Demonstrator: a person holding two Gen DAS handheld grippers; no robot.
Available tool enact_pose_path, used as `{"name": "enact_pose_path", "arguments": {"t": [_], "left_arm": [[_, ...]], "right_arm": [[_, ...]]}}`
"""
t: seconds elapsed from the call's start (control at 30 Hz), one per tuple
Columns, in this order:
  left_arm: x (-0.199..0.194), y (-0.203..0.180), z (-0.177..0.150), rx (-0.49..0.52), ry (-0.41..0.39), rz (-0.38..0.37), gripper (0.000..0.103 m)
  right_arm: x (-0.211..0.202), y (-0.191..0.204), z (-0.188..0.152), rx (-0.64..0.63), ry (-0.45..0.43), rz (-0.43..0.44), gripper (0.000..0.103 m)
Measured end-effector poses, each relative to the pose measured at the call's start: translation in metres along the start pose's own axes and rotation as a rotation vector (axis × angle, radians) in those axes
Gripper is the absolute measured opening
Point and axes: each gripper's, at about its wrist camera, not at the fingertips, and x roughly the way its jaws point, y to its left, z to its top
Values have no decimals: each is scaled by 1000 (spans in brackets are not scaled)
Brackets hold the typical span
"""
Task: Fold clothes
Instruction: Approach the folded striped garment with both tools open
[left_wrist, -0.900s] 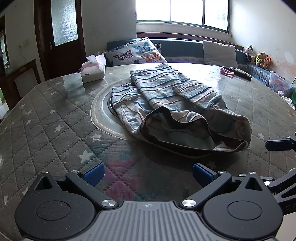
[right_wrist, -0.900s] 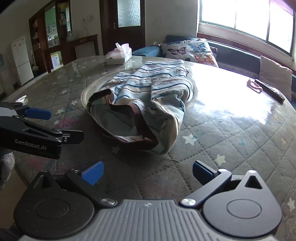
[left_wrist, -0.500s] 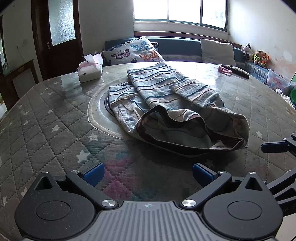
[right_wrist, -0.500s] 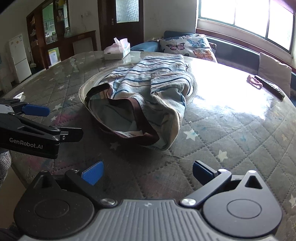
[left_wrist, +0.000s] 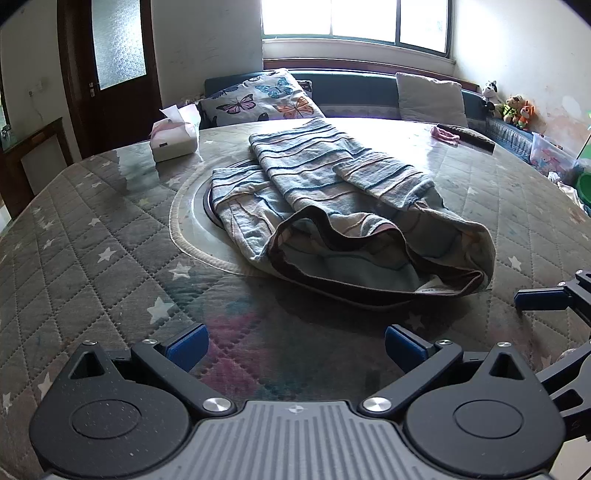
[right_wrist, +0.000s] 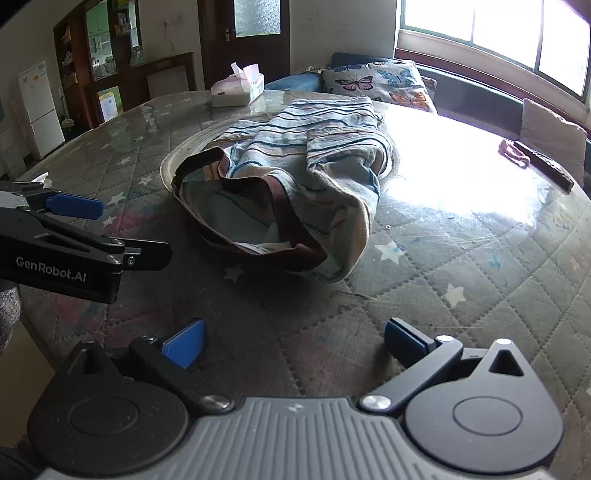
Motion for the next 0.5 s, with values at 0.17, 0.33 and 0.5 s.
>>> {"name": "enact_pose_path", "arguments": {"t": [0.17, 0.33, 0.5], "left_arm": [[0, 0, 1, 1, 1, -2, 103], [2, -1, 2, 4, 7, -2, 103], [3, -1, 3, 9, 11, 1, 103]], "right_arm": [[1, 0, 0, -2, 2, -1, 103], [0, 0, -2, -4, -7, -4, 103], [0, 0, 0, 1, -3, -4, 103]]}}
